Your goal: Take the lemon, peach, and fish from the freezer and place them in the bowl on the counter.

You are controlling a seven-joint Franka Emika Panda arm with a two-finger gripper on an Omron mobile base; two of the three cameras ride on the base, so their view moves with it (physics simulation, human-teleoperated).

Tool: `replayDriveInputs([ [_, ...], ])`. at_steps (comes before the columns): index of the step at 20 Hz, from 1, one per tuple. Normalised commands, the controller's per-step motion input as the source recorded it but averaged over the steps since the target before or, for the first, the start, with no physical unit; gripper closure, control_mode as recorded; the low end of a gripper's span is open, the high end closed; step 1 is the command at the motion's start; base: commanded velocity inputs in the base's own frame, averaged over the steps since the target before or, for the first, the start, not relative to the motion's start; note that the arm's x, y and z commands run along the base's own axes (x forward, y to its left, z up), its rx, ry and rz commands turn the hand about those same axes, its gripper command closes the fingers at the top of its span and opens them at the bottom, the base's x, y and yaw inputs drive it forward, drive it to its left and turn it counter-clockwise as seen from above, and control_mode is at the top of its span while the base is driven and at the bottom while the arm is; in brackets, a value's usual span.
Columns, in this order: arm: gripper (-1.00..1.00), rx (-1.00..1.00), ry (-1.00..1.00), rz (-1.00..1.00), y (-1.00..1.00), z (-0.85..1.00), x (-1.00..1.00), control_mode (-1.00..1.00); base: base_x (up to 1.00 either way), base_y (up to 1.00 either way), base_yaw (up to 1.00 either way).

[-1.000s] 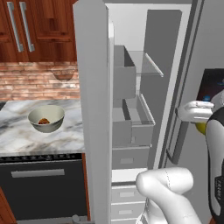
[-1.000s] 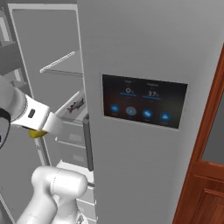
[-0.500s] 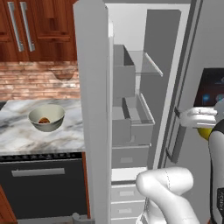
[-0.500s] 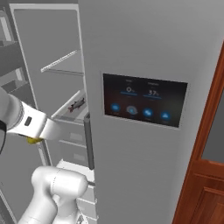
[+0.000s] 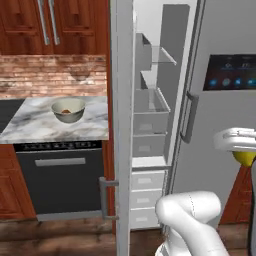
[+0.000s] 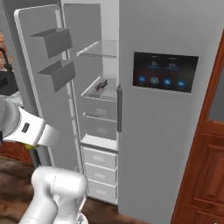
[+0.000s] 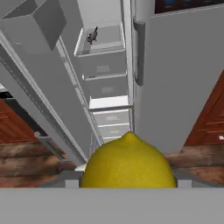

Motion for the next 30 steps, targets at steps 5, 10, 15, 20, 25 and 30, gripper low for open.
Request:
replayDriveInputs([
  [5, 1.00, 0.00, 0.00, 0.00, 0.00, 0.00, 0.00, 1.00, -0.77, 1.00, 0.04],
  [10, 1.00, 0.00, 0.00, 0.00, 0.00, 0.00, 0.00, 1.00, -0.12, 1.00, 0.00],
  [15, 1.00, 0.00, 0.00, 0.00, 0.00, 0.00, 0.00, 1.00, 0.33, 1.00, 0.00],
  [20, 1.00, 0.00, 0.00, 0.00, 0.00, 0.00, 0.00, 1.00, 0.97, 1.00, -0.04],
  [25, 1.00, 0.00, 0.00, 0.00, 0.00, 0.00, 0.00, 1.00, 0.93, 0.94, -0.22],
  [30, 1.00, 0.00, 0.00, 0.00, 0.00, 0.00, 0.00, 1.00, 0.69, 0.55, -0.36],
])
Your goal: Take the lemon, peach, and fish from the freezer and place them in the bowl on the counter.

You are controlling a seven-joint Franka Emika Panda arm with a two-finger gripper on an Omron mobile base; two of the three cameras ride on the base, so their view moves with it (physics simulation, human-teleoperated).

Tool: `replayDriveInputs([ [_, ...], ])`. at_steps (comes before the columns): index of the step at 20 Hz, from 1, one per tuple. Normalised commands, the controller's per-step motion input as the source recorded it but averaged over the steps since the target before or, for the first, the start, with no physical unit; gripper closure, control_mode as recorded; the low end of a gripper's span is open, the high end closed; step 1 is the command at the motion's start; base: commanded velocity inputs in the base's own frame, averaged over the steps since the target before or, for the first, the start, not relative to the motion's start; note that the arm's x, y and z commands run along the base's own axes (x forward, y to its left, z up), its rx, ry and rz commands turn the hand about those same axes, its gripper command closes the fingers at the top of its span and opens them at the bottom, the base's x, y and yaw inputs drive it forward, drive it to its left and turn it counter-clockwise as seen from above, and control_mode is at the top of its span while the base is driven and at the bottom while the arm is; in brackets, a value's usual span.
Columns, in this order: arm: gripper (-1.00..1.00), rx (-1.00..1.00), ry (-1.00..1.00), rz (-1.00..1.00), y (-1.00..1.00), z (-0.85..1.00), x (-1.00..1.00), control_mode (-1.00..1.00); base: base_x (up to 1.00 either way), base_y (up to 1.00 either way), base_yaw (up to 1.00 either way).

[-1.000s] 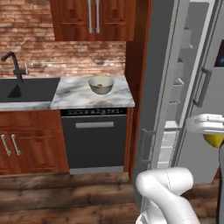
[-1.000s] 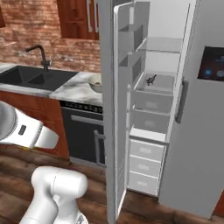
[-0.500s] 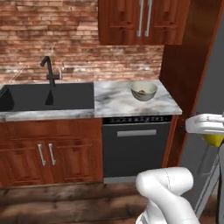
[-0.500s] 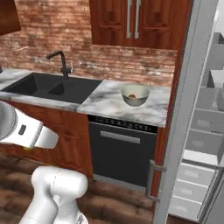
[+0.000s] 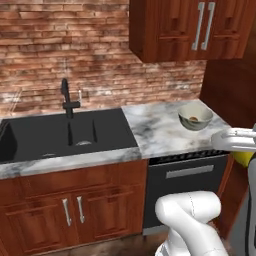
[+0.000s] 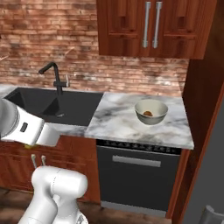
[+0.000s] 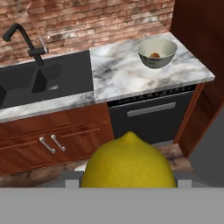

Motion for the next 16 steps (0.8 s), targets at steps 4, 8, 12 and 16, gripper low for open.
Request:
replayDriveInputs([
  [4, 1.00, 0.00, 0.00, 0.00, 0.00, 0.00, 0.00, 1.00, 0.33, 0.35, -0.53],
  [8, 1.00, 0.00, 0.00, 0.00, 0.00, 0.00, 0.00, 1.00, 0.17, -0.23, -0.58],
  [12, 1.00, 0.00, 0.00, 0.00, 0.00, 0.00, 0.00, 1.00, 0.49, -0.18, -0.49],
  [16, 1.00, 0.00, 0.00, 0.00, 0.00, 0.00, 0.00, 1.00, 0.97, 0.33, -0.40],
])
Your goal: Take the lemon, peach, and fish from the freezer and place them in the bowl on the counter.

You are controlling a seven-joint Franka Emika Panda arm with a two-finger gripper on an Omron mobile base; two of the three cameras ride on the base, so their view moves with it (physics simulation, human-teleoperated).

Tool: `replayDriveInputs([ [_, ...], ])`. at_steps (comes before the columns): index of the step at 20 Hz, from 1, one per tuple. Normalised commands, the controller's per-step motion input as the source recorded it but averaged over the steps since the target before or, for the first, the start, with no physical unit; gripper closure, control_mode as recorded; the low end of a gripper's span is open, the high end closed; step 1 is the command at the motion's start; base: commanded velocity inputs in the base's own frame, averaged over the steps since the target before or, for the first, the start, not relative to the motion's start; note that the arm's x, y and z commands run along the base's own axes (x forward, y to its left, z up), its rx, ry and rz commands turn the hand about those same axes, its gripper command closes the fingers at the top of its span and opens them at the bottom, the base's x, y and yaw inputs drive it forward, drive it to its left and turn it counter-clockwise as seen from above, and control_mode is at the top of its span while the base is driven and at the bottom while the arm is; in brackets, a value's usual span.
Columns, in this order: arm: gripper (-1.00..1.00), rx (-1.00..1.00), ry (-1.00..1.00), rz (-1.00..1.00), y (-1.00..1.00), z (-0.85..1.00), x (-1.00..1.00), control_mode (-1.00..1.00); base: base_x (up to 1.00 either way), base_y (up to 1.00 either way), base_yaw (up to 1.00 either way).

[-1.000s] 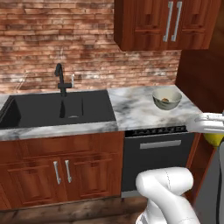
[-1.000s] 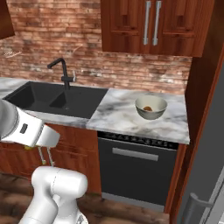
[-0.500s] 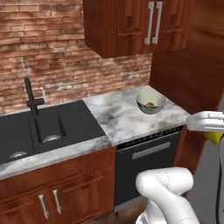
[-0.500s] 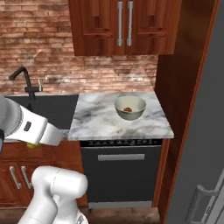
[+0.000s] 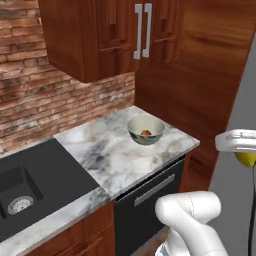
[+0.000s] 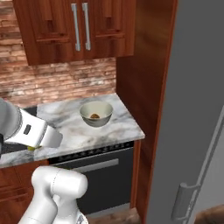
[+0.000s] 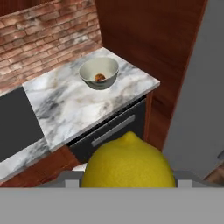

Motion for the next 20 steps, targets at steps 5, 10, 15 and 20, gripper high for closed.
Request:
replayDriveInputs([
  [5, 1.00, 0.00, 0.00, 0.00, 0.00, 0.00, 0.00, 1.00, 1.00, 0.41, -0.25],
  [10, 1.00, 0.00, 0.00, 0.00, 0.00, 0.00, 0.00, 1.00, 1.00, 0.28, -0.07],
  [15, 1.00, 0.00, 0.00, 0.00, 0.00, 0.00, 0.00, 1.00, 1.00, 0.00, 0.08],
  [20, 1.00, 0.00, 0.00, 0.00, 0.00, 0.00, 0.00, 1.00, 0.86, 0.00, 0.30],
])
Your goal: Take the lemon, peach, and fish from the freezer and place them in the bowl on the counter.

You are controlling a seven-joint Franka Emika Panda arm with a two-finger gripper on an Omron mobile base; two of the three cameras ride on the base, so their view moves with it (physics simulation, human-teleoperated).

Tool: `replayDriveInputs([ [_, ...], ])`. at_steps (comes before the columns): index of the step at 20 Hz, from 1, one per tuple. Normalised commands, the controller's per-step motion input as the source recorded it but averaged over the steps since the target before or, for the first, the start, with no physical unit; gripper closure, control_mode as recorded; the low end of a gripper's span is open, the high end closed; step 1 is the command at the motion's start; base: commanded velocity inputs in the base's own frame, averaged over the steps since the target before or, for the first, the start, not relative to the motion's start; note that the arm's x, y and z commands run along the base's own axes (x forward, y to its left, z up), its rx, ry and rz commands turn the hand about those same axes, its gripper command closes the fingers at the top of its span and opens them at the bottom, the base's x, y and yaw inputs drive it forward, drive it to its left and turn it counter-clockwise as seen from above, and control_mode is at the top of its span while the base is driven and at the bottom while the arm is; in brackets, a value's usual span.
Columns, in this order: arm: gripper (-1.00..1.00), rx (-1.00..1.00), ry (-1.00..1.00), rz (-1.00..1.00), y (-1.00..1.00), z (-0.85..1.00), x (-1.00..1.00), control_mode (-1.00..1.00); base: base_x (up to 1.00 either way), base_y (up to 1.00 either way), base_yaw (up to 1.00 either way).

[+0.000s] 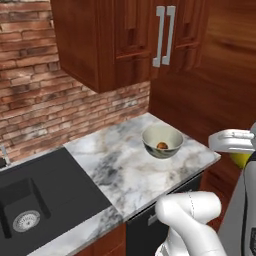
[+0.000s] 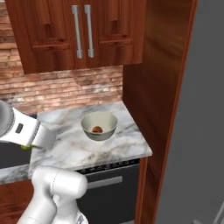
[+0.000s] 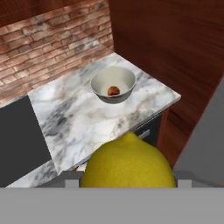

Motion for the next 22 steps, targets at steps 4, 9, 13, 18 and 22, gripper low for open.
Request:
replayDriveInputs([
  [4, 1.00, 0.00, 0.03, 0.09, 0.00, -0.08, 0.38, -1.00, 0.34, 0.00, 0.13],
  [9, 1.00, 0.00, 0.01, 0.05, 0.00, -0.31, 0.93, -1.00, 0.00, 0.00, 0.00],
  [13, 1.00, -0.01, 0.00, 0.01, 0.00, -0.47, 0.76, -1.00, 0.00, 0.00, 0.00],
  [18, 1.00, -0.01, 0.03, 0.00, 0.00, -0.66, 0.83, -1.00, 0.00, 0.00, 0.00],
  [22, 1.00, 0.00, 0.01, 0.01, -0.01, -0.49, 0.74, -1.00, 0.00, 0.00, 0.00],
])
